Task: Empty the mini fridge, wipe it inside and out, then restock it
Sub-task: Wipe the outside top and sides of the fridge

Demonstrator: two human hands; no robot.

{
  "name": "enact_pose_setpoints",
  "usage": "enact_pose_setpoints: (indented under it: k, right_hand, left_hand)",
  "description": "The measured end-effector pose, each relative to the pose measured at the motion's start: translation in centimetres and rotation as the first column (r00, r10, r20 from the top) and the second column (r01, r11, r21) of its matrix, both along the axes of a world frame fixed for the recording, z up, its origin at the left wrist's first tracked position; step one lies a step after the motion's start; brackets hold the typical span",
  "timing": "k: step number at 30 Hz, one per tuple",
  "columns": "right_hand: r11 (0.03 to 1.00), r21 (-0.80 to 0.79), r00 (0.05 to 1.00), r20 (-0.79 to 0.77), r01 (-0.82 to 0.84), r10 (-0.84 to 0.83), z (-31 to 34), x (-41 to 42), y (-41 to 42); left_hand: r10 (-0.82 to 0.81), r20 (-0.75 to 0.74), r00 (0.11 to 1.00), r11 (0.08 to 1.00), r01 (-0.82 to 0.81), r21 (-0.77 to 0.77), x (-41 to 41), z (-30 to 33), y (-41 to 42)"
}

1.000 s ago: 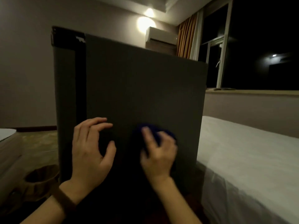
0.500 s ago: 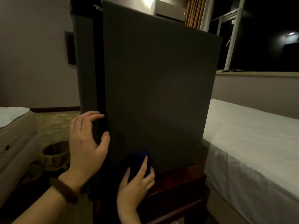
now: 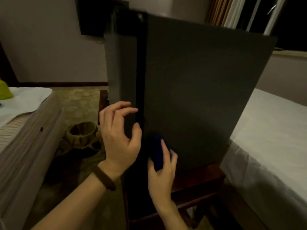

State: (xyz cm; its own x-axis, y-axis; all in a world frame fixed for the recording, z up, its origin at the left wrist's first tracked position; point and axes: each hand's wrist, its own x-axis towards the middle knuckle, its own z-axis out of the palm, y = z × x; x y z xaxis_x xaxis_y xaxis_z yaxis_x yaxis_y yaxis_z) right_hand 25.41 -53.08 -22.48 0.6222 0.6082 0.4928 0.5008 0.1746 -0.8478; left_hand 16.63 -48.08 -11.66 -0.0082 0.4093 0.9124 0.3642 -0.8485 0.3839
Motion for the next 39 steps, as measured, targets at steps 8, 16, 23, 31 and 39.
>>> enact_pose_setpoints:
  k: [8,16,23,31,39]
  right_hand:
    - [0.92,0.251,0.949,0.172,-0.302,0.264,20.9,-5.5,-0.4]
    - [0.907,0.079,0.902,0.174,-0.413,0.395,30.1,-11.0,0.9]
    - [0.9,-0.08,0.899,0.067,-0.427,0.433,33.9,-15.7,3.8]
    - [0.907,-0.117,0.914,-0.006,-0.404,0.406,35.9,-18.3,7.1]
    - [0.899,-0.321,0.952,-0.024,-0.297,0.305,33.2,-18.1,14.9]
  left_hand:
    - [-0.153,0.14,0.978,0.974,0.174,-0.147,-4.0,12.7,0.1]
    - [-0.122,0.213,0.969,0.832,0.217,-0.51,-12.3,21.6,1.1]
    - [0.149,0.335,0.931,0.68,0.15,-0.718,-21.1,24.9,2.1]
    - [0.183,0.32,0.93,0.616,0.145,-0.774,-26.2,27.6,5.0]
    - [-0.021,0.165,0.986,0.515,0.152,-0.843,-24.8,24.4,13.1]
